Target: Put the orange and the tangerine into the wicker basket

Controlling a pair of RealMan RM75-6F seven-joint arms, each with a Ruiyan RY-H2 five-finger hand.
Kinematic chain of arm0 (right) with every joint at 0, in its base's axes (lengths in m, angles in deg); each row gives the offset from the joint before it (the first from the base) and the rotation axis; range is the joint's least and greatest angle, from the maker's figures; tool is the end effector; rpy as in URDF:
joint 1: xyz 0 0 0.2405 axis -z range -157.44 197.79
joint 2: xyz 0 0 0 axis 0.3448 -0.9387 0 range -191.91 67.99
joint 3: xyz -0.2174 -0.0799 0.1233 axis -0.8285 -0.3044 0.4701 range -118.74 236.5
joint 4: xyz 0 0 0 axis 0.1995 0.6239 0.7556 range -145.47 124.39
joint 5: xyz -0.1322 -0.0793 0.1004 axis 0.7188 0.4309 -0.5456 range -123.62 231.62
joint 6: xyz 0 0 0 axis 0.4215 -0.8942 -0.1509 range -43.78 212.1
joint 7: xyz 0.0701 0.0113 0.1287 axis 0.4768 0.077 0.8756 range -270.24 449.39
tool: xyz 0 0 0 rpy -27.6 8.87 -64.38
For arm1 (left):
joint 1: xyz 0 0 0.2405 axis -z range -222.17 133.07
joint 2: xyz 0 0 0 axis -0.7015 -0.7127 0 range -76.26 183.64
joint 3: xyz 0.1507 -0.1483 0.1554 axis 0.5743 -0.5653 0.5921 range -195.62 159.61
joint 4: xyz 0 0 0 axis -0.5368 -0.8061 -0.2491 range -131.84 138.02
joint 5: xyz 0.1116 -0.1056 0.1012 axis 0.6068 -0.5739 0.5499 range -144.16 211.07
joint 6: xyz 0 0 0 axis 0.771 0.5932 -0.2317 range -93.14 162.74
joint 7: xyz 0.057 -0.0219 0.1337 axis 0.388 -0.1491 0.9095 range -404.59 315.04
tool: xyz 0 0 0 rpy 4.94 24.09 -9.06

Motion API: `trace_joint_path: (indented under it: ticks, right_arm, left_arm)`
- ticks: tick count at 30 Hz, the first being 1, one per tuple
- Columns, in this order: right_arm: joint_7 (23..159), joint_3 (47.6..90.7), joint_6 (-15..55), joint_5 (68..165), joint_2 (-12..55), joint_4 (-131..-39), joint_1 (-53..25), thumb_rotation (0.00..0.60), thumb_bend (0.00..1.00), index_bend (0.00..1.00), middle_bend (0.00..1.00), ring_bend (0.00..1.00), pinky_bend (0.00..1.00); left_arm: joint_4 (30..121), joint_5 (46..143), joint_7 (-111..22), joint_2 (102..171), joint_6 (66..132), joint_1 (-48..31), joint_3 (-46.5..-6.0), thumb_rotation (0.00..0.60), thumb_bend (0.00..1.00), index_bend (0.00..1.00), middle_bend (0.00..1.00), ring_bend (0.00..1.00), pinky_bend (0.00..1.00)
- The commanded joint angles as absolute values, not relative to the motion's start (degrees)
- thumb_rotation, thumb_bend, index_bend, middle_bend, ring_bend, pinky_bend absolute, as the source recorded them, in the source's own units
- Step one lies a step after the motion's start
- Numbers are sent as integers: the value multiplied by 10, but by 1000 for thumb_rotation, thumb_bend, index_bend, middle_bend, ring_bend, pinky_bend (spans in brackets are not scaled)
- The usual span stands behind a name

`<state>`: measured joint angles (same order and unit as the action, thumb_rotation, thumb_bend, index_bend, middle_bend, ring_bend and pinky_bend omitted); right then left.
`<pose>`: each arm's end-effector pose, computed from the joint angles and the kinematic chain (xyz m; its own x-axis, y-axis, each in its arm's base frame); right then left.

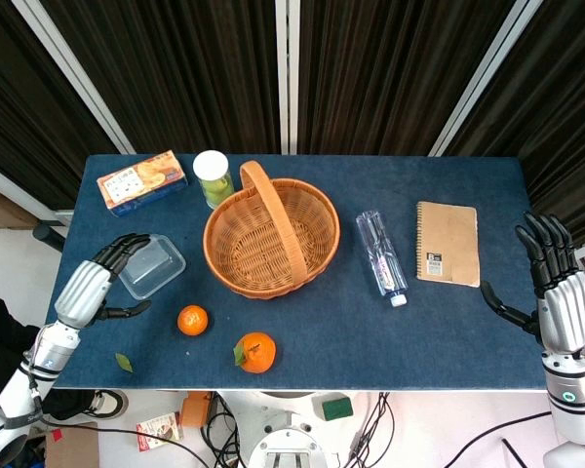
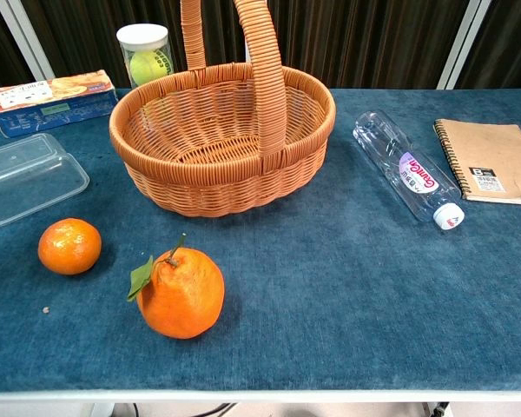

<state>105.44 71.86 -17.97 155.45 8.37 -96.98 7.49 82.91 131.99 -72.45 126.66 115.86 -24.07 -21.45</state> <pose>-0.2250 -0.2269 0.2104 -0.0109 0.3616 0.9323 -0.8547 -0.4873 0.1790 -0.2487 0.2592 0.1321 0.0639 0.1341 0.9889 0.9068 -0.4215 -0.0014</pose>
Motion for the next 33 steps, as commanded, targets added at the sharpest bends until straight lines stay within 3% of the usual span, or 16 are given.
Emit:
trace_joint_path:
  ticks: [1, 14, 22, 28, 33]
  right_arm:
    - [1062, 719, -176, 1552, 91, -958, 67, 600, 298, 0, 0, 0, 0]
    - [1076, 712, -184, 1543, 95, -933, 62, 600, 299, 0, 0, 0, 0]
    - [1073, 710, -190, 1529, 92, -930, 68, 600, 299, 0, 0, 0, 0]
    - [1075, 713, -189, 1514, 87, -932, 70, 600, 299, 0, 0, 0, 0]
    - [1070, 708, -185, 1513, 85, -933, 72, 600, 299, 0, 0, 0, 0]
  left_arm:
    - [826, 1318, -722, 1273, 1149, -232, -212, 600, 160, 100, 104, 79, 207]
    - [838, 1321, -696, 1271, 1160, -227, -200, 600, 160, 105, 104, 79, 207]
    - [866, 1375, -643, 1249, 1169, -232, -157, 600, 163, 108, 105, 79, 206]
    - [905, 1442, -562, 1243, 1127, -208, -119, 600, 164, 108, 105, 79, 206]
    - [926, 1460, -530, 1265, 1071, -174, -112, 600, 163, 108, 105, 79, 207]
